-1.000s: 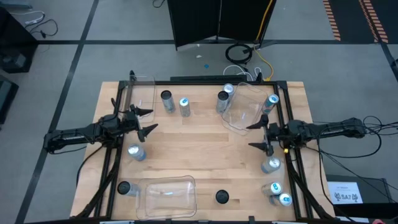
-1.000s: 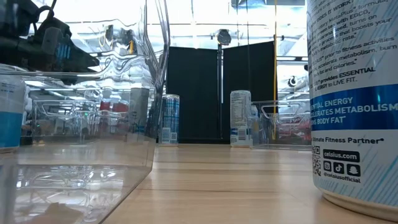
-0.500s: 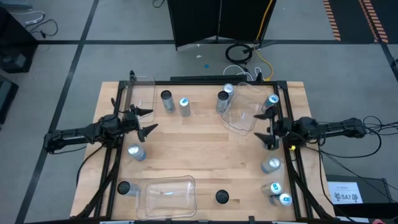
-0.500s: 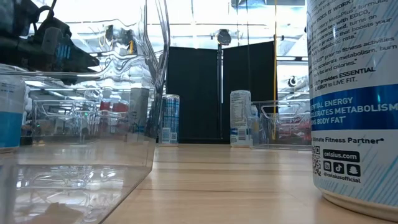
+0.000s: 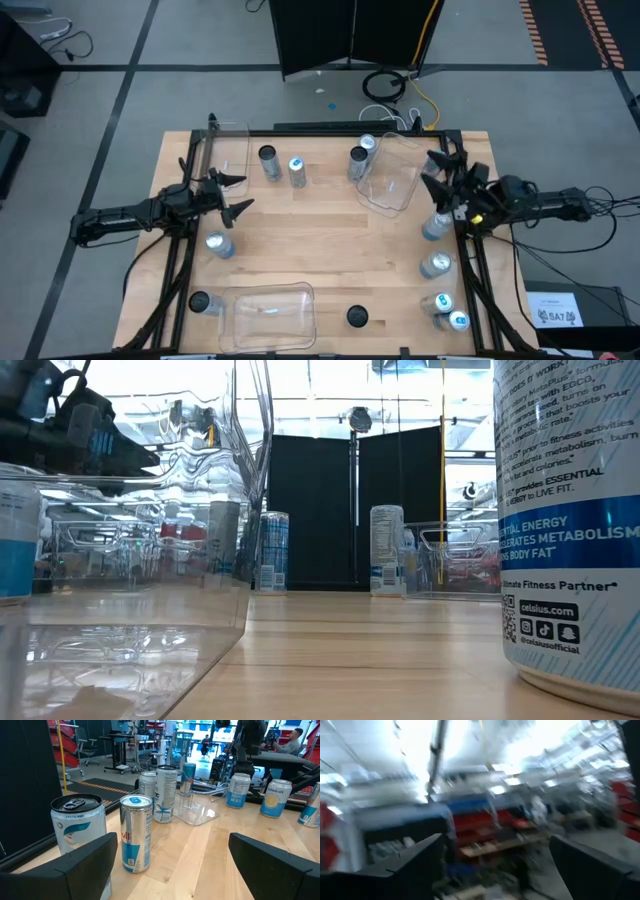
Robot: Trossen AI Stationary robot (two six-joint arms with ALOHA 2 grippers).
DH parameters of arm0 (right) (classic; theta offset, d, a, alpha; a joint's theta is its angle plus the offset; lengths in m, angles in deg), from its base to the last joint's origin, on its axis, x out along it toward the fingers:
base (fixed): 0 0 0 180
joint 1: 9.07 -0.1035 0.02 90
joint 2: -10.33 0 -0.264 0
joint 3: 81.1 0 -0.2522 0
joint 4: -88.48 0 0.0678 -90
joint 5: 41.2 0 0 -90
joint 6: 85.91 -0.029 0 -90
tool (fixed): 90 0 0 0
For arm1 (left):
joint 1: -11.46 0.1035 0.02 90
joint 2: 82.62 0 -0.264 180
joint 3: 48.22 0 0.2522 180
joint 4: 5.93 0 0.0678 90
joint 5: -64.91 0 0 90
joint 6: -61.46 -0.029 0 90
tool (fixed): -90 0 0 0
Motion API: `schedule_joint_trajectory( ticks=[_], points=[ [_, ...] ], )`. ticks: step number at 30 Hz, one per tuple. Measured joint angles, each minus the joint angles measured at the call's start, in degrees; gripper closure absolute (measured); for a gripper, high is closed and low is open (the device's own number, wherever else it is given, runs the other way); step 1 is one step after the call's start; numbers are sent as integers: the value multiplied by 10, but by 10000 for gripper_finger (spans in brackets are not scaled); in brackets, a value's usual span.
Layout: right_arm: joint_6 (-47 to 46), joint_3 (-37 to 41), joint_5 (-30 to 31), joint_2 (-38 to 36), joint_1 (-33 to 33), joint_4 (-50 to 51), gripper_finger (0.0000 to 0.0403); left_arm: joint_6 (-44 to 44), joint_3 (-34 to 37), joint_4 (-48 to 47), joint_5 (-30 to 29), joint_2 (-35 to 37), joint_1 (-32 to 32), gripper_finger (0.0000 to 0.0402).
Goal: Sort soda cans
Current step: Move the top right transparent bin to the middle right of the table
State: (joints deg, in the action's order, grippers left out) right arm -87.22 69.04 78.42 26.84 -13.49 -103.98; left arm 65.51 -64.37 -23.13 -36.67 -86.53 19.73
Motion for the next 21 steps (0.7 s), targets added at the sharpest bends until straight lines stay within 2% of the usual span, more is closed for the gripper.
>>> schedule_joint_trajectory(
  ticks=[4,6,8,11,15,21],
  points=[
    [-97,-150,151,79,16,216,44,0,0,0,0,0,0,12],
    [-139,-226,196,124,28,344,46,0,0,0,0,0,0,12],
    [-185,-294,198,166,46,446,49,0,0,0,0,0,0,12],
    [-235,-379,193,226,70,540,54,0,0,0,0,0,0,12],
    [-236,-469,188,290,113,608,60,0,0,0,0,0,0,12],
    [-251,-587,127,370,224,706,63,0,0,0,0,0,0,12]
  ],
)
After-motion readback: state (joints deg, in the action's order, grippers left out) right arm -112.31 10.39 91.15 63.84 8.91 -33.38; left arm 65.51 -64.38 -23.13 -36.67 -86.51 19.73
